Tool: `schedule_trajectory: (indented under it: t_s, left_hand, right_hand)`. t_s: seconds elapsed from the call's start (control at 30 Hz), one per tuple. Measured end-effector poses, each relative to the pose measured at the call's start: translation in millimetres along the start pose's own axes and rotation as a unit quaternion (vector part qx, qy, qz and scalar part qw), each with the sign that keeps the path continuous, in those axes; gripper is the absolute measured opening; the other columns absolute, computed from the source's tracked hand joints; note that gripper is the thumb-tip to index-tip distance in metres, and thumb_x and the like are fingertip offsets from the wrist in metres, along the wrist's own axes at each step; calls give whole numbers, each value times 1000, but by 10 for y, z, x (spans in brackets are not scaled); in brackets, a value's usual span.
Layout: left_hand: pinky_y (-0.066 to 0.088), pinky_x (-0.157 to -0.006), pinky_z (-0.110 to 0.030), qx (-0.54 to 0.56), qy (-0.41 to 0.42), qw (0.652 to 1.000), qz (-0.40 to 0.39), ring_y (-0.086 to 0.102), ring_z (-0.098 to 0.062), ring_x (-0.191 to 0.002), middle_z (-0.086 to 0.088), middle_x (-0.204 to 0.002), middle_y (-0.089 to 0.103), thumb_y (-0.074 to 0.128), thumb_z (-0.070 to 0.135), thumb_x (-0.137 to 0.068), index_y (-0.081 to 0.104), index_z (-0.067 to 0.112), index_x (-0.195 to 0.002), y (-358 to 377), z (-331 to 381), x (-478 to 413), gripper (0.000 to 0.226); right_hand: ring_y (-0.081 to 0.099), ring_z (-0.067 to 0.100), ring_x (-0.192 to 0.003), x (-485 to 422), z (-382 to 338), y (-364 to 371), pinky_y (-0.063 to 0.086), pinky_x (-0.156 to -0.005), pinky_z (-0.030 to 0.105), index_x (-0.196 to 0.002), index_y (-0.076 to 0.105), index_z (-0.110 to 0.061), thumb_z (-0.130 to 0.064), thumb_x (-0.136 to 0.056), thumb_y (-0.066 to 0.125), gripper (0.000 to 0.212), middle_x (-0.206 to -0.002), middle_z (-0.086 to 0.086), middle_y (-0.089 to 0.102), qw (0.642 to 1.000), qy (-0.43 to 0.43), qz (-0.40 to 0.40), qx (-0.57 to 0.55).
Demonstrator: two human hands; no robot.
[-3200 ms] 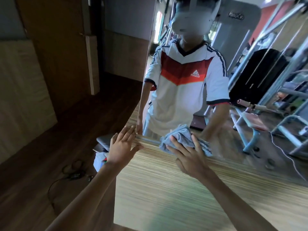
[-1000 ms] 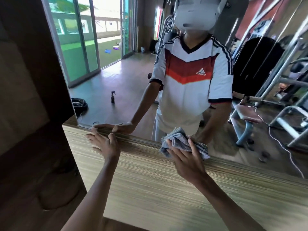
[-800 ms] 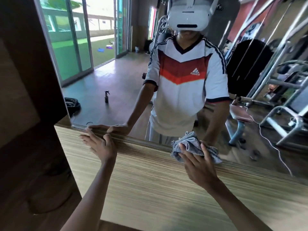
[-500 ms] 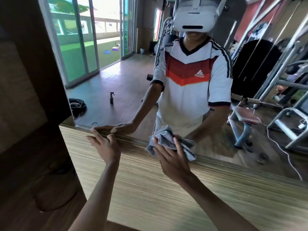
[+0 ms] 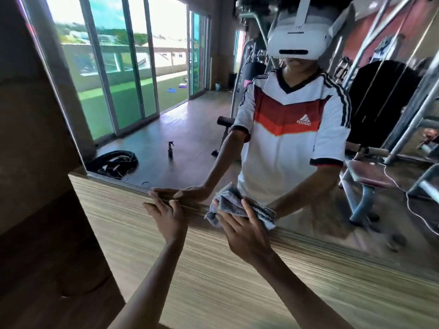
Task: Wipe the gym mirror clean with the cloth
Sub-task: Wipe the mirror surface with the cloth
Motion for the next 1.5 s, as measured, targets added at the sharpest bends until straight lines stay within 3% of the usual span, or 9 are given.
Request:
schedule_trajectory:
  t_s: [0.07, 0.17, 0.27, 0.37, 0.53, 0.9, 1.1, 1.3, 1.5]
  left_hand:
    - [5, -118, -65, -66, 85, 994, 36, 16, -70, -136, -37, -156, 15, 24, 21, -99, 52, -15, -122, 65, -1, 22, 51]
    - [7, -123, -53, -73, 43, 996, 40, 11, -48, -151, -25, -165, 10, 23, 46, -94, 32, -1, -150, 152, 127, 312, 74]
    - [24, -104, -77, -58, 93, 994, -5, 20, -74, -132, -47, -151, 18, 37, 12, -97, 62, -6, -111, 374, 123, 468, 34]
    - [10, -123, -52, -35, -12, 999, 3, -2, -51, -150, -29, -164, -4, 32, 15, -106, 40, -2, -147, 518, 55, 604, 45]
    - [-13, -112, -17, 3, -62, 997, -44, -13, -25, -153, -18, -166, -15, 22, 67, -72, 25, 6, -158, 738, 152, 878, 105]
    - [-3, -125, -38, 32, -88, 995, -31, -12, -31, -154, -24, -164, -12, 48, 31, -104, -5, 1, -157, 857, 257, 1170, 81]
    - [-1, -120, -53, -188, 27, 980, -56, -14, -57, -146, -48, -152, -11, 31, 4, -105, 58, 4, -132, 877, 200, 1069, 38]
    - [19, -117, -58, -208, -13, 978, -23, -3, -42, -151, -26, -164, -10, 22, 33, -102, 20, -9, -153, 819, 274, 1057, 66]
    - [-1, -121, -56, -160, -19, 987, 12, -9, -30, -155, -22, -166, -10, 35, 24, -104, 0, 11, -160, 755, 442, 1237, 67]
  right_hand:
    - [63, 16, -117, 238, 204, -58, 15, -123, 50, -121, 69, -14, -7, -82, 56, 42, -132, -2, 65, 1000, 8, 2, 9]
    - [61, 18, -119, 627, 487, -182, 18, -122, 52, -125, 67, -14, -6, -82, 55, 45, -137, -2, 61, 1000, 9, -5, 27]
    - [62, 18, -119, 953, 722, -295, 17, -121, 53, -126, 67, -13, -6, -83, 49, 47, -138, -1, 61, 999, 17, -23, 32]
    - [62, 18, -119, 1237, 948, -462, 18, -121, 52, -128, 65, -12, -6, -84, 49, 48, -143, 0, 57, 999, 29, -12, 41]
    - [46, 20, -134, 1641, 1211, -619, 16, -122, 53, -137, 56, -11, -7, -75, 66, 63, -155, 3, 40, 995, 30, -1, 98]
    - [45, 20, -134, 1585, 1135, -624, 14, -121, 56, -133, 62, -12, -12, -73, 68, 60, -155, 4, 40, 995, 65, -13, 77]
    - [46, 20, -137, 692, 528, -367, 12, -123, 53, -134, 61, -12, -14, -86, 54, 49, -149, 5, 50, 999, -5, -18, 31]
    - [51, 15, -132, 830, 644, -305, 15, -123, 49, -135, 60, -14, -10, -99, 32, 47, -147, 1, 52, 999, -4, -42, 30]
    - [49, 18, -135, 2048, 1506, -806, 26, -118, 50, -137, 59, -15, -14, -83, 52, 54, -151, 2, 47, 994, 68, 38, 76]
Point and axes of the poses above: each hand's wrist, its own x-axis away from the middle knuckle, its own y-axis out of the palm, z = x × y, the point moved 6 cm from there along -x, towards the middle knuckle
